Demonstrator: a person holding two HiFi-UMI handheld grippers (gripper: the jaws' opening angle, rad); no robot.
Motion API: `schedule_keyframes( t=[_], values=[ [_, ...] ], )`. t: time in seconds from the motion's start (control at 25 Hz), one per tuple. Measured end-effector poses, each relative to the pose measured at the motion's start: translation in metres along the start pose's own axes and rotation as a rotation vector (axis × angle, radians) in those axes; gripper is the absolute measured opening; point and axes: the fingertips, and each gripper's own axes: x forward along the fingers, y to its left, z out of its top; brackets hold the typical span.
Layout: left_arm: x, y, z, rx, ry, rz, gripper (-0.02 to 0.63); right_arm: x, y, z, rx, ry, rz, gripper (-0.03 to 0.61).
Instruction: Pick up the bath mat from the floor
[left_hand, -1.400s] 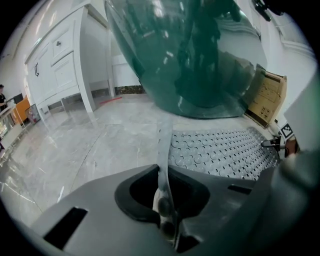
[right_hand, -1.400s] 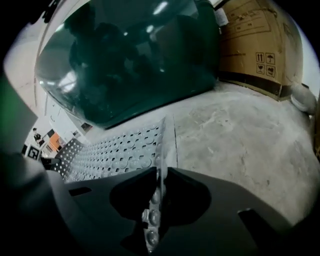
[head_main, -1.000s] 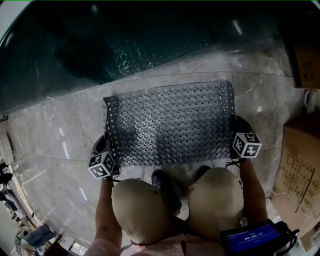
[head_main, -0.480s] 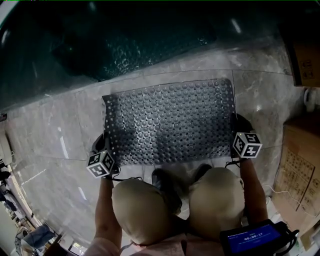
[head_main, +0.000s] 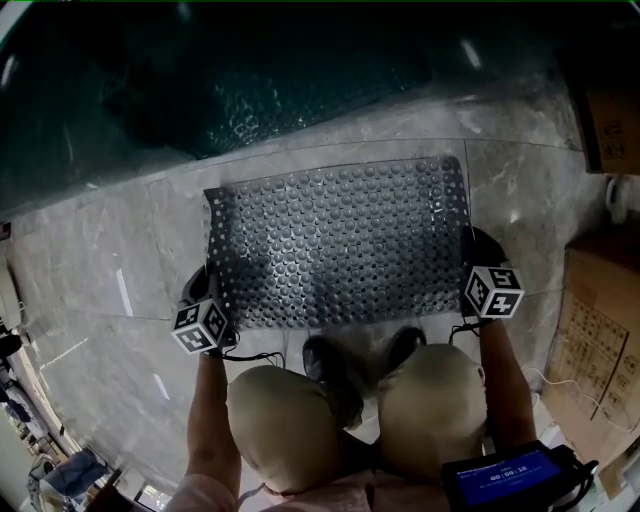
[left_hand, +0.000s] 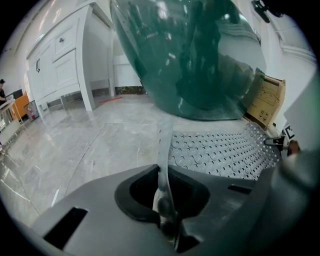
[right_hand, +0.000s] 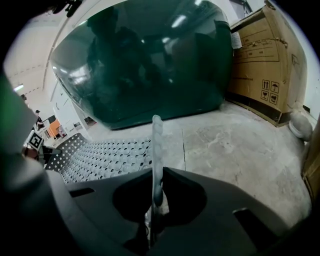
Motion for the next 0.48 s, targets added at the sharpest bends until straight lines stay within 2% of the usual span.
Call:
schedule_keyframes(
  t=[0.48],
  values=[
    [-0.014, -0.017, 0.011, -0.003, -0.037, -0.007, 0.037, -0.019, 0.019, 0.015, -0.03, -0.018, -0.007, 0.028]
  ],
)
